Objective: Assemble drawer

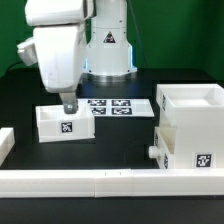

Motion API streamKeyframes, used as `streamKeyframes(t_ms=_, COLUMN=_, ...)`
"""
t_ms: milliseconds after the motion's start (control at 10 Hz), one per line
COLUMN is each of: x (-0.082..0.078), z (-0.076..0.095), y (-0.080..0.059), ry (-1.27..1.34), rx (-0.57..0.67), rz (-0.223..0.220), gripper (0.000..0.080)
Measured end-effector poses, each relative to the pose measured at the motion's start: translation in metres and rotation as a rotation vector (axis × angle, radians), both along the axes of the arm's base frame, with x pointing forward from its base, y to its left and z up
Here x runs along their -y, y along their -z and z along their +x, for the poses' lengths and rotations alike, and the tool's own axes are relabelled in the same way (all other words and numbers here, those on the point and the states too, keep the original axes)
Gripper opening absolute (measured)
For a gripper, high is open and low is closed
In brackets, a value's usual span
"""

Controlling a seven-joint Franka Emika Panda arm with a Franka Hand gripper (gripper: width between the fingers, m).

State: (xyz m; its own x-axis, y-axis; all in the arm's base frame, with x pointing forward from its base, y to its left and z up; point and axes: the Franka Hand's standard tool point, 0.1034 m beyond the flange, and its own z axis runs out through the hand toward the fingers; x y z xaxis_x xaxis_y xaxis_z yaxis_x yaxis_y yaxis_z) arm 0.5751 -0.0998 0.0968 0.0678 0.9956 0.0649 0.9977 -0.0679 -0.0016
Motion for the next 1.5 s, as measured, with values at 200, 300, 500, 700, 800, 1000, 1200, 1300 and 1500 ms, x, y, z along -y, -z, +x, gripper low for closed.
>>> streamKeyframes(t_ms=200, x=-0.002, z=0.002, y=0.0, ry=0.014, rx=0.0, rz=0.001, gripper=0.0649)
streamKeyframes(t_ms=300, x=-0.002, z=0.001, y=0.0, ry=0.014, rx=-0.001, rz=0.001, gripper=0.0649)
streamKeyframes(t_ms=500, x=-0.001, z=0.0, y=0.001, ry=0.089, rx=-0.008, rz=0.005, gripper=0.0649)
streamKeyframes(t_ms=700, x=0.011, z=-0.024, y=0.001, ry=0.327, rx=-0.017, rz=0.002, gripper=0.0649)
streamKeyframes(t_ms=800, x=0.013, z=-0.04, y=0.0, ry=0.383, rx=-0.003, rz=-0.006, gripper=0.0649)
streamKeyframes(t_ms=1000, x=0.022, z=-0.072, y=0.008, ry=0.602, rx=-0.021, rz=0.021, gripper=0.0649)
streamKeyframes(t_ms=1200, x=0.02, z=-0.07, y=0.007, ry=0.713, rx=-0.027, rz=0.026, gripper=0.0649)
streamKeyframes(t_ms=1300, x=0.02, z=-0.07, y=0.007, ry=0.786, rx=-0.034, rz=0.028, gripper=0.0649)
streamKeyframes(t_ms=1500, x=0.017, z=-0.078, y=0.014, ry=0.994, rx=-0.037, rz=0.032, gripper=0.0649)
